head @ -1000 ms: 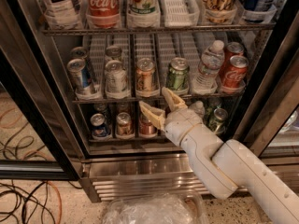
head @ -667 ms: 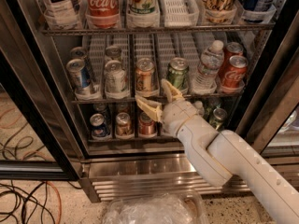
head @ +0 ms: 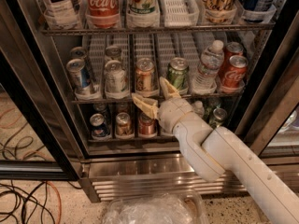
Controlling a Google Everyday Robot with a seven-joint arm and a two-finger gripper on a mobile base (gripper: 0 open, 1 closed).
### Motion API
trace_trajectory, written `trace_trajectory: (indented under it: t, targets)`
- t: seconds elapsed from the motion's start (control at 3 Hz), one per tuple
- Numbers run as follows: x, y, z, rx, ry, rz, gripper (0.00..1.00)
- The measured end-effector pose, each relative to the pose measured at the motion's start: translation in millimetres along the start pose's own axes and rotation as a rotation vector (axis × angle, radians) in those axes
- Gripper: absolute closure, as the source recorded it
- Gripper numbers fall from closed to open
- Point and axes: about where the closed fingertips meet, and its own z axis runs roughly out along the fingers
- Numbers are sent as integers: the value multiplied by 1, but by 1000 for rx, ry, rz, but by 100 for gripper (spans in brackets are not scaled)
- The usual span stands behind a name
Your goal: Pick orange can from middle shelf of fridge
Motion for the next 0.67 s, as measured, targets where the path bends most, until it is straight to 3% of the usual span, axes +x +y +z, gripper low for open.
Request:
trace_trajectory:
  t: [0.33,0.67]
  targets:
    - [-3,-6,10,16,-13,9,29]
    - [-1,-22,59,45,-23,8,30]
